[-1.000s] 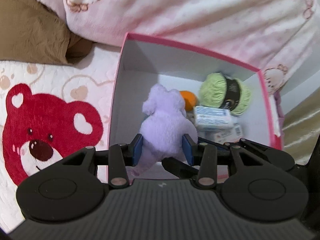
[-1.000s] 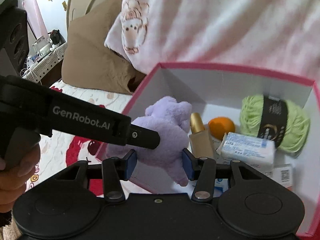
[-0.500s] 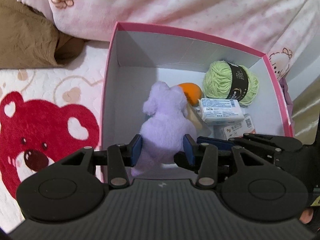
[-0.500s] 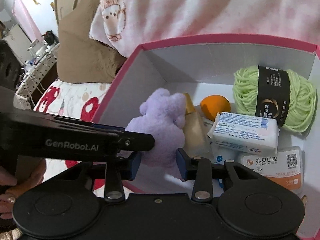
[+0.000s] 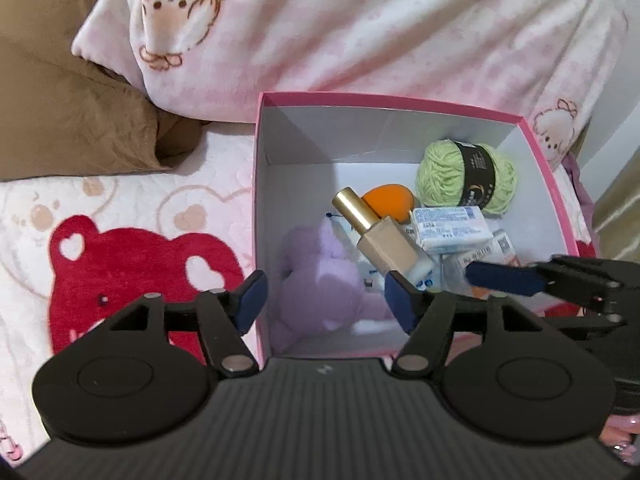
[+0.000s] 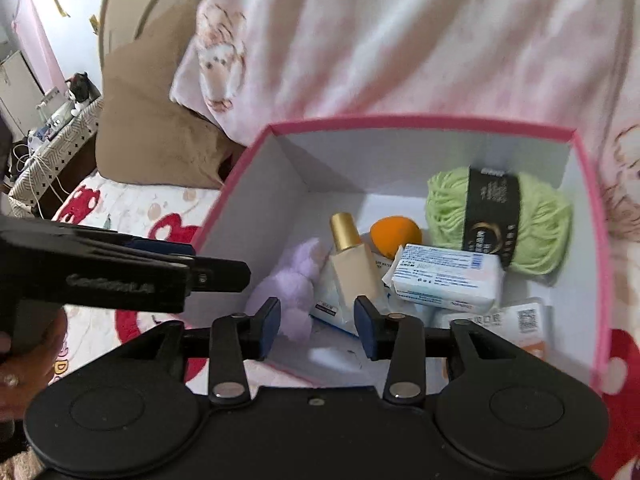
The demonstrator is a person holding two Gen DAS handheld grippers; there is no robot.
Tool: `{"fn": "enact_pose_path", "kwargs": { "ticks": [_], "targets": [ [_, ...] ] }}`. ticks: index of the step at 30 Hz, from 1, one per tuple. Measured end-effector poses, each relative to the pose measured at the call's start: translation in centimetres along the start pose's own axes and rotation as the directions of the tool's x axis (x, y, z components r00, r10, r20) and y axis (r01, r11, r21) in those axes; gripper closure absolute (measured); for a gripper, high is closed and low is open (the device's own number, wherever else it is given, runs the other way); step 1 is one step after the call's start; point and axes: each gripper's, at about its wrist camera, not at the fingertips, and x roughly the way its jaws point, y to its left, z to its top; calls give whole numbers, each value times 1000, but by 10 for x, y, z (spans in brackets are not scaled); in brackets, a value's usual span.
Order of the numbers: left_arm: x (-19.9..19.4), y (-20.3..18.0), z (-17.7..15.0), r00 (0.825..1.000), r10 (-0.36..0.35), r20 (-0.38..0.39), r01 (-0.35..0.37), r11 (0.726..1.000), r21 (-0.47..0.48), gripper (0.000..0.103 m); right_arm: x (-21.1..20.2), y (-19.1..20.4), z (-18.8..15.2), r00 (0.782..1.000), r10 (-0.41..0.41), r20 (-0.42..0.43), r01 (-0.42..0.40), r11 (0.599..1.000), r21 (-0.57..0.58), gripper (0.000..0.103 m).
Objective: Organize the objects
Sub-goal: 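Open the left gripper to drop the plush toy and withdraw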
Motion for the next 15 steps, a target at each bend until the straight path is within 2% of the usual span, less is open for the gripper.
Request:
{"fn": "enact_pose_path", "kwargs": {
  "ticks": [1, 2, 3, 6, 9, 11, 15],
  "targets": [
    [-7, -3, -1, 1000, 5, 5, -5, 1000, 7, 29, -10, 1, -1, 1000, 14, 25, -14, 1000, 10, 45],
    [-14, -6, -2, 1000, 6, 10, -6, 1000, 15, 27, -20, 2, -1, 999, 11, 42, -12, 1000, 11, 43],
    [-21, -9, -3, 1000, 2, 13, -3, 1000, 25, 22, -30, 5, -1, 998, -2, 57, 2, 1000, 4, 43],
    [-46, -11, -3, 999, -21, 27, 20, 999, 32, 17, -56, 15, 2, 995, -22, 93, 23, 1000, -13, 42],
    [-72, -11, -4, 998, -30, 56, 28, 999, 32, 12, -82, 27, 6, 992, -54, 114, 57, 998, -29, 35],
    [-90, -11, -5, 996, -38, 82, 36, 999, 30, 11, -94, 33, 6, 993, -58, 104, 64, 997, -48, 29],
    [-121, -10, -11, 992, -39, 120, 36, 999, 32, 10, -109, 42, 1, 992, -72, 103, 77, 996, -52, 28]
  ]
}}
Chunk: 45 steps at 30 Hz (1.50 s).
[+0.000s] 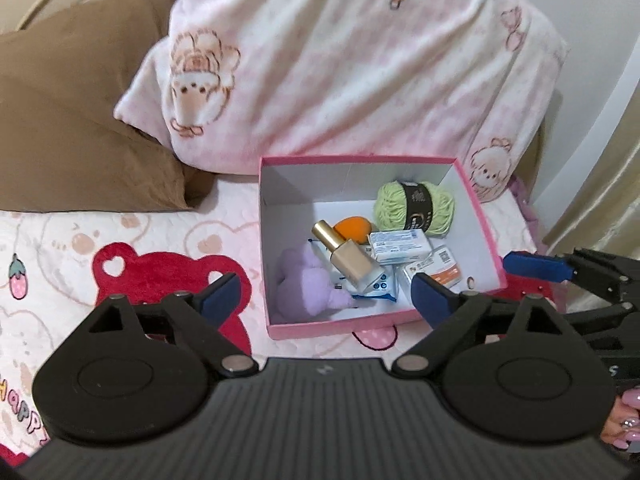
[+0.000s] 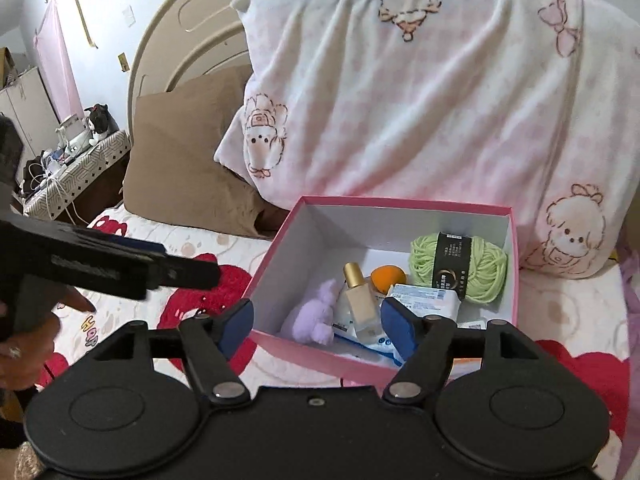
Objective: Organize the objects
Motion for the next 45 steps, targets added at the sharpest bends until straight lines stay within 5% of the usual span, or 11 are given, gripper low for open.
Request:
{"fn": "enact_pose_path", "kwargs": {
  "ticks": [19, 25, 45],
  "targets": [
    [-54, -8, -54, 994, 57, -97, -54, 998, 35, 2, -73, 32, -49, 982, -189, 15, 189, 982, -4, 16],
    [-48, -8, -71, 991, 89, -98, -88, 996, 21, 2, -73, 33, -61, 960, -279, -1, 279, 960, 20, 3],
    [-47, -6, -91, 987, 71, -147, -67, 997, 34, 2, -59, 36, -79, 921, -358, -154, 375, 923, 92, 3]
  ]
}}
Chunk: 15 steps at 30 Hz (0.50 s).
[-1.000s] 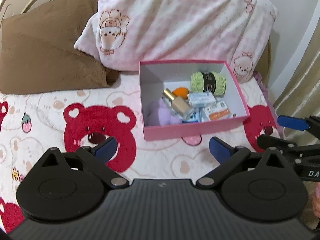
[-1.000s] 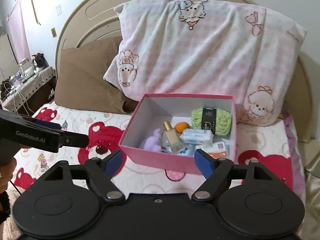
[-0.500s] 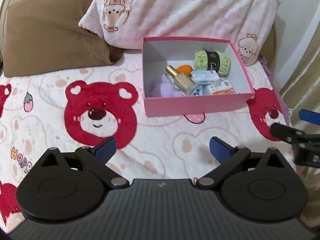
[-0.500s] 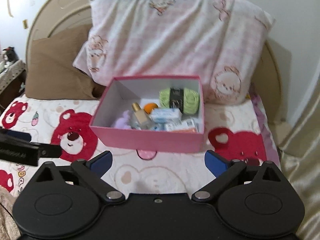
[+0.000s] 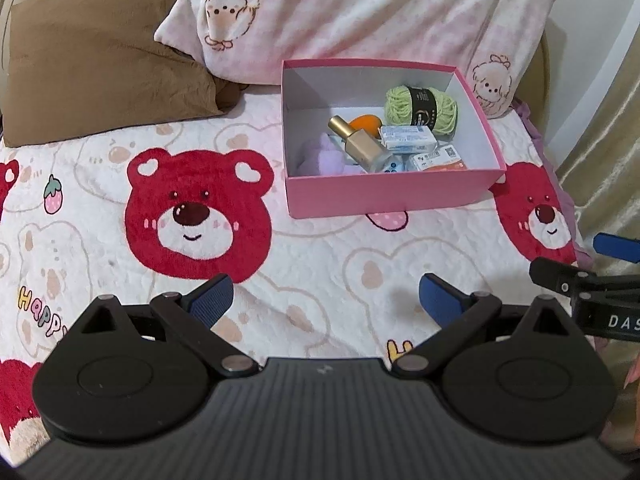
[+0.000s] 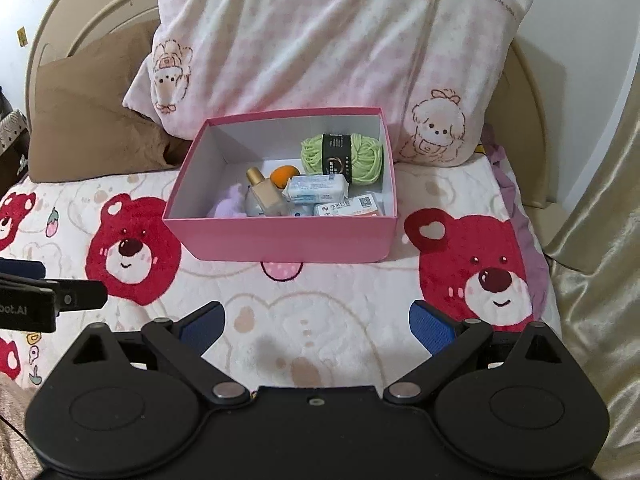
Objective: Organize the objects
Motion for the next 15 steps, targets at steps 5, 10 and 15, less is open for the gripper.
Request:
{"fn": "enact_pose_path", "kwargs": {
  "ticks": [5, 10, 15],
  "targets": [
    [5, 2, -5, 1000, 5, -15, -5, 1000, 8, 2, 1, 3, -1, 1000, -8, -3, 8, 1000, -10, 3],
    [8, 7, -8, 1000, 13, -27, -13, 1000, -7, 2, 3, 6, -2, 999, -41, -13, 41, 999, -22, 3],
    [11, 9, -10, 999, 34, -37, -34, 999, -7, 2, 6, 6, -3, 996, -87, -18, 86, 996, -27, 3]
  ]
}}
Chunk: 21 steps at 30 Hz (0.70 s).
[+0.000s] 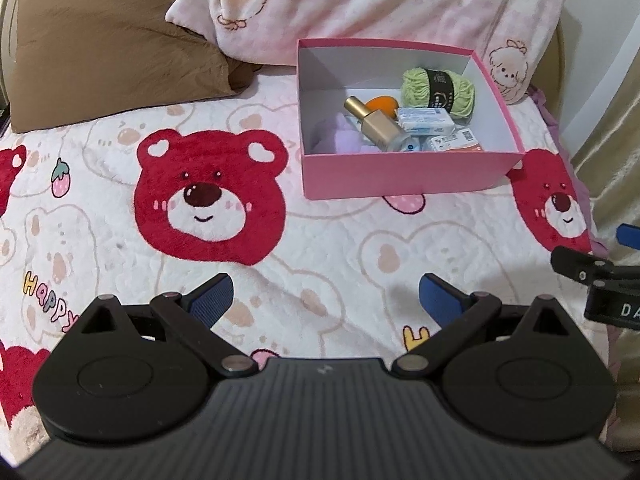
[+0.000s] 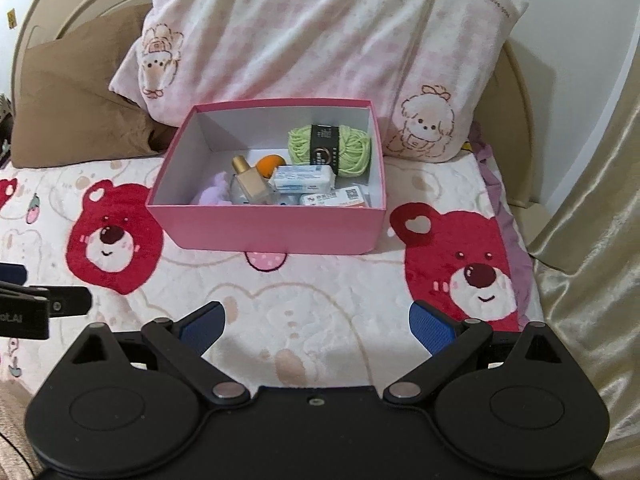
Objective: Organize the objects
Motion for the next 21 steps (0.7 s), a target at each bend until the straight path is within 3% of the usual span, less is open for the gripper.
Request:
{"fn": "enact_pose_path", "kwargs": {
  "ticks": [21],
  "targets": [
    [3, -9, -6, 999, 18, -32, -17, 1000, 19, 2, 0, 8, -4, 999, -49, 1, 49, 998, -30, 3]
  ]
}}
